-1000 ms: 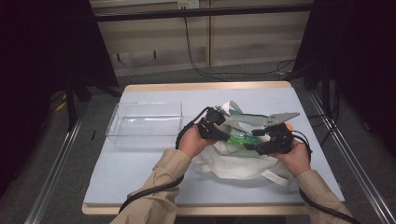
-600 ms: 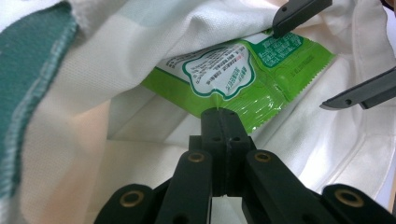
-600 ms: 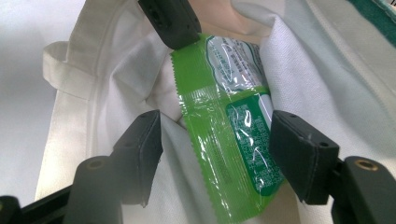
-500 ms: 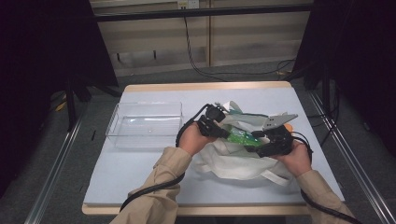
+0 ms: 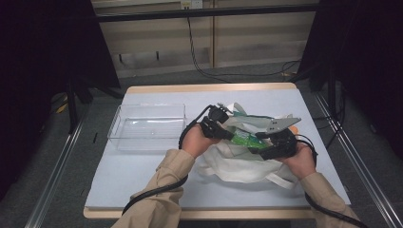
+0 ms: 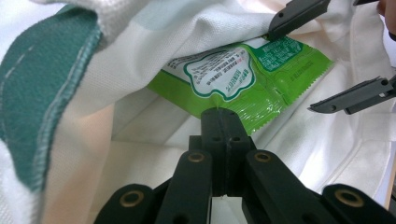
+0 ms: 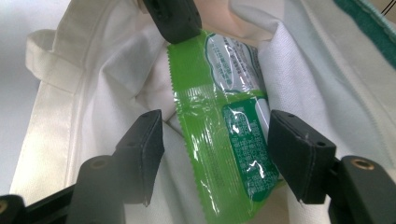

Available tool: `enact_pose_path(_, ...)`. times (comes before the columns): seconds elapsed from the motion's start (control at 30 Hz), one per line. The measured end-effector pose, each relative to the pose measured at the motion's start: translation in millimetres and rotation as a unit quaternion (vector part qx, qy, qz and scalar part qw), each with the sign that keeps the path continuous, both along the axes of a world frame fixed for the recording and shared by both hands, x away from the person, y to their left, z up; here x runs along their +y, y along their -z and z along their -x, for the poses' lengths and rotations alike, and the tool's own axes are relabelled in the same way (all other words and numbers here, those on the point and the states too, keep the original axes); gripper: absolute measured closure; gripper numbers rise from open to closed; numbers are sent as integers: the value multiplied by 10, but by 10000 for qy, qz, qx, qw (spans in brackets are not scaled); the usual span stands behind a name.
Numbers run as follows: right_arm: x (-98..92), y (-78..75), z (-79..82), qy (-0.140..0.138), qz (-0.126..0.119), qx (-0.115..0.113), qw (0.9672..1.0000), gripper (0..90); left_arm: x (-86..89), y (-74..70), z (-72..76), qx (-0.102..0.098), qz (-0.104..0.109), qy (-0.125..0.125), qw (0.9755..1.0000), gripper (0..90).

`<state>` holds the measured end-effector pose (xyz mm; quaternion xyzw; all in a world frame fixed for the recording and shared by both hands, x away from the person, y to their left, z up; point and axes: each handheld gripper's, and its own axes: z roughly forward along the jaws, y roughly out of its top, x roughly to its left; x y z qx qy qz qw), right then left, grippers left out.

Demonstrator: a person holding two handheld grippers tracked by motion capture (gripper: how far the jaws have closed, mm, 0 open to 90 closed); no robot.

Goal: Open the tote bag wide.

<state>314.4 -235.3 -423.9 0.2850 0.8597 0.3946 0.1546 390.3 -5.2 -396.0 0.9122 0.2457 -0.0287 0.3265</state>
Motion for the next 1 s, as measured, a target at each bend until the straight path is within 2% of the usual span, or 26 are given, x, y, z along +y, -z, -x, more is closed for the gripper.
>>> enact_pose_path(0.03, -2, 0, -2, 11, 10, -25, 10000, 359, -5, 1, 7, 31, 60, -15, 10000, 900)
enact_pose_path(0.1, -3, -2, 3, 56, 47, -87, 9999, 356, -4, -15, 7, 17, -3, 64, 10000, 900)
enact_pose_path(0.13, -4, -2, 4, 65, 42, -97, 9999, 355, -8, -16, 17, 42, 58, 21, 10000, 900)
enact_pose_path(0.23, -6, -4, 8, 107, 114, -208, 9997, 351, 1, -38, 22, -9, 56, 110, 9999, 900)
enact_pose_path(0.33, -2, 3, 7, 176, 115, -217, 9995, 349, -1, -60, 38, -11, 73, 77, 9999, 900)
enact_pose_path(0.47, 7, 8, -2, 152, 189, -281, 9993, 392, 2, -69, 36, -16, 107, 73, 9999, 900)
enact_pose_path(0.63, 3, 3, -3, 222, 307, -428, 9984, 494, 12, -61, 29, -22, 174, 100, 9998, 900)
enact_pose_path(0.7, -14, 1, -6, 232, 322, -449, 9982, 572, 15, -49, 30, -18, 218, 140, 9997, 900)
enact_pose_path(0.73, -16, 2, -5, 260, 350, -484, 9979, 612, 19, -47, 37, -79, 212, 152, 9996, 898)
enact_pose_path(0.77, -20, 1, -12, 254, 400, -465, 9978, 781, 24, -48, 46, -149, 250, 134, 9995, 900)
enact_pose_path(0.8, -34, -1, -17, 248, 420, -400, 9980, 841, 40, -53, 35, -148, 282, 168, 9994, 900)
enact_pose_path(0.83, -46, 3, -17, 399, 496, -466, 9969, 899, 49, -54, 39, -159, 342, 140, 9992, 900)
enact_pose_path(0.93, -117, 33, -68, 616, 565, -335, 9959, 900, 62, -47, 46, -239, 248, 281, 9990, 876)
enact_pose_path(0.97, -138, 41, -77, 632, 513, -257, 9963, 900, 59, -31, 58, -205, 235, 272, 9991, 882)
enact_pose_path(1.0, -151, 53, -90, 613, 542, -272, 9963, 900, 59, -18, 60, -198, 192, 306, 9992, 881)
